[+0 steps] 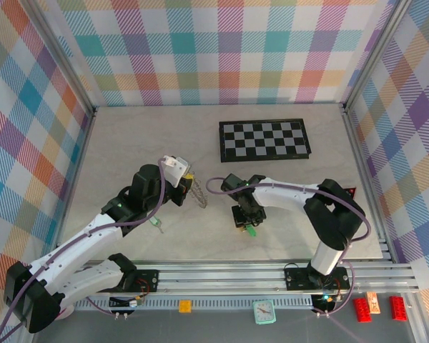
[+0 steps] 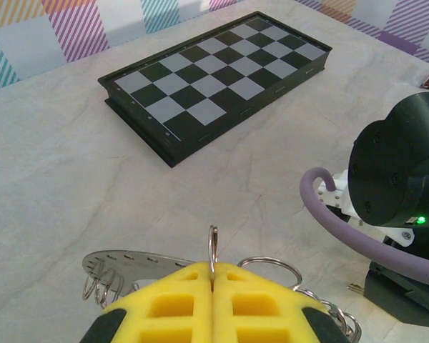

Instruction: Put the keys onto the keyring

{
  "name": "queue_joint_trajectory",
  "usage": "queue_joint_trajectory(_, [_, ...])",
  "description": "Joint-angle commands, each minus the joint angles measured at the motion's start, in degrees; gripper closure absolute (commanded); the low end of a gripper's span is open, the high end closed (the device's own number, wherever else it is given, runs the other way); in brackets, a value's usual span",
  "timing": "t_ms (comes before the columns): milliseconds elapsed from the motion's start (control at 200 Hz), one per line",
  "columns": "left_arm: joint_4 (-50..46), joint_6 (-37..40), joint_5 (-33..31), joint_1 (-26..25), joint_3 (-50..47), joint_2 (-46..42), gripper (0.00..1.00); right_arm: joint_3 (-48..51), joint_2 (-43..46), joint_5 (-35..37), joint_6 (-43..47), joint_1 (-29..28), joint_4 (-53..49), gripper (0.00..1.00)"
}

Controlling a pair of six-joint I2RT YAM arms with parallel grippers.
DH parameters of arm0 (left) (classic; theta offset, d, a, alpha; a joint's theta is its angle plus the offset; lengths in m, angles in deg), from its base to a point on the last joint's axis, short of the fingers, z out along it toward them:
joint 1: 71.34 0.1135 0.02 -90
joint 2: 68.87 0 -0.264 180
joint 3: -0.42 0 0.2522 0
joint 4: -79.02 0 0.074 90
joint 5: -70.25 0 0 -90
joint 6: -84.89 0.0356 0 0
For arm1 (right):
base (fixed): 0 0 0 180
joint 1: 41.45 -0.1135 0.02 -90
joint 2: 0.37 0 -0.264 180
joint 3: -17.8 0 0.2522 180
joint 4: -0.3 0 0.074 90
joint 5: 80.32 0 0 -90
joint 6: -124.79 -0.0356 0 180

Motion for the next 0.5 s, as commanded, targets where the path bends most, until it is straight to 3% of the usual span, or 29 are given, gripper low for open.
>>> queue_joint_trajectory(0, [1.9,0.8,0.2,-0.7,-0.2,-0.5,1.00,-0.3,2.9,2.7,-2.1,-0.5,-4.6,0.57])
queue_joint_trajectory(370, [2.0,0.9,0.3,-0.7,-0.2,-0.2,1.00,3.7,6.9,1.3,-5.6,-0.6,-6.2,0.61])
queue_joint_trajectory(495, [2.0,0.9,0.3,-0.7,-0.2,-0.2,1.00,4.3,10.2,-0.9,-3.0,-0.5,-3.1,0.61])
